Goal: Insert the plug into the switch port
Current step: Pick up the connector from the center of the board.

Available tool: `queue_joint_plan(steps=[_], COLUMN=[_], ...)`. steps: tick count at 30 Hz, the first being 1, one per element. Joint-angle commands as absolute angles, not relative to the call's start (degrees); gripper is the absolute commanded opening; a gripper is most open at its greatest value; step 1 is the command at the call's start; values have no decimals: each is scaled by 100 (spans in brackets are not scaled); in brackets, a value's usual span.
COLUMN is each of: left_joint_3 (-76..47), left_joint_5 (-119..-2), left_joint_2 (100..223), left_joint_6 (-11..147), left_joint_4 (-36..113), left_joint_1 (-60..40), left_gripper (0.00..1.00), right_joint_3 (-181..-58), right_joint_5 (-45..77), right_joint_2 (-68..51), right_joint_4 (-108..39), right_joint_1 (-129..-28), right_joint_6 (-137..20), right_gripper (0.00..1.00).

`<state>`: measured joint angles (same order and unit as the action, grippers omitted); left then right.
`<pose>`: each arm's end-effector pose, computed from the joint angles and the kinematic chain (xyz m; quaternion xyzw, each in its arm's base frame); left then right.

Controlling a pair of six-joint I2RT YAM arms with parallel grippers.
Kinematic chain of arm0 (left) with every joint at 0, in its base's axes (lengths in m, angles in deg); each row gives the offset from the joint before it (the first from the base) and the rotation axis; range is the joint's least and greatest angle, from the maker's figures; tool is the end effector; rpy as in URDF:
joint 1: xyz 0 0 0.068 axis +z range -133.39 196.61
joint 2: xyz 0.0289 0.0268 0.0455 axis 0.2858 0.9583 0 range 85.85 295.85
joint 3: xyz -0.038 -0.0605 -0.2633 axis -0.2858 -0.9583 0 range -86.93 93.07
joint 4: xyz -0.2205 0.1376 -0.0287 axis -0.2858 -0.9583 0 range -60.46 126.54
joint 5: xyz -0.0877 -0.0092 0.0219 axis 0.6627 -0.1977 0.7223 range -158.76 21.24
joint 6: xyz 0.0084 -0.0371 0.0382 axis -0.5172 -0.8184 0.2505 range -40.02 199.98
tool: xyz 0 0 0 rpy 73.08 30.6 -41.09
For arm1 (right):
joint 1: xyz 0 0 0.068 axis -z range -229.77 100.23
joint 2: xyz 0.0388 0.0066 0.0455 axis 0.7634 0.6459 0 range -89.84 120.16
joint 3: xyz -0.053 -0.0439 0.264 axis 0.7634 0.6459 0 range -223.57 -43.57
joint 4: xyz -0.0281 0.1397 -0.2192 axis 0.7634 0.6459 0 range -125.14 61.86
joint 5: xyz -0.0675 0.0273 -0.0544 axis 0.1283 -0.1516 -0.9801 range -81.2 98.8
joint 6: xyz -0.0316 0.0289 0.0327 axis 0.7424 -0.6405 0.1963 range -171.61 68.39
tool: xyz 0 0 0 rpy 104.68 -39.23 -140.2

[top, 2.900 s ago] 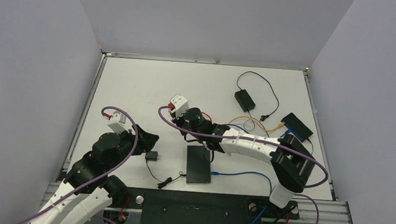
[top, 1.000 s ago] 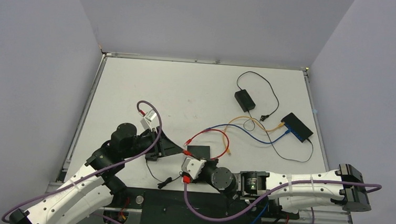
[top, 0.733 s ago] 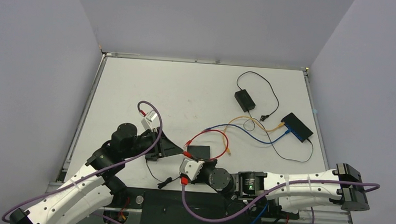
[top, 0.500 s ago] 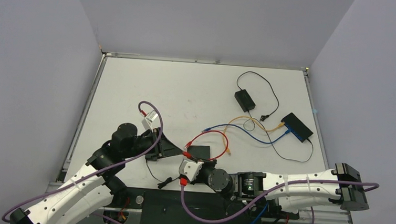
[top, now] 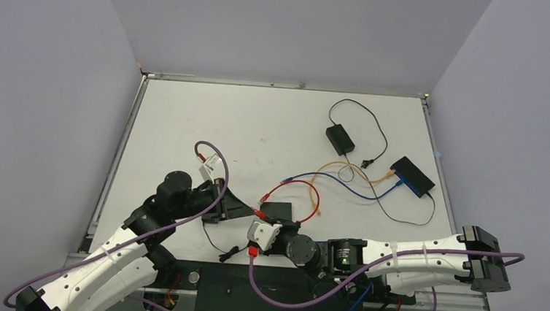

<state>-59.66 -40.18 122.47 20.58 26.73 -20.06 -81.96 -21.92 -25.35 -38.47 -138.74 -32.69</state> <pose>0.1175 -0.1086 0.2558 -0.0154 0.8024 -0.5521 0.2260 0.0227 0.2488 0.2574 -0.5629 0.5911 0.1258 0.5638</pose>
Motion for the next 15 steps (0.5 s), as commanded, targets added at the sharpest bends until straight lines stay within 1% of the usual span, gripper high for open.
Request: queue_joint_plan(steps=[1,3,5,9,12,15], left_joint_3=[-5990,-5986,-5978,-5977,-5968,-5987], left_joint_5=[-3816,-3791,-3777,-3770,-3744,-3690], left_joint_2=[12273,12290,12299,12286,12275,12269], left_joint_6=[2214,2301,2386,2588,2756,2853], left_joint_4=[3069,3065,3066,3059,3065,3132], left_joint_1=[-1991,-1993,-1994,-1993,-1995,-1993], left_gripper=[0,0,0,0,0,0], right_joint_3=[-8208,-8156,-8111,-7972,-7866,-7803], right_joint_5=[-2184,-2071,-1860,-1105,-131,373], right_joint_2=[-2695,-2784,-2897,-3139,-3304,-3372], right_joint_4=[-4142,-4115,-4082,-4106,-4147,-4236], right_joint_1=[-13897,-13848,-13755,-13354,-12923,-12675], right_joint_6=[-3439,-3498,-3563,-3766,-3916,-3988], right_gripper=[25,33,35,36,36,36])
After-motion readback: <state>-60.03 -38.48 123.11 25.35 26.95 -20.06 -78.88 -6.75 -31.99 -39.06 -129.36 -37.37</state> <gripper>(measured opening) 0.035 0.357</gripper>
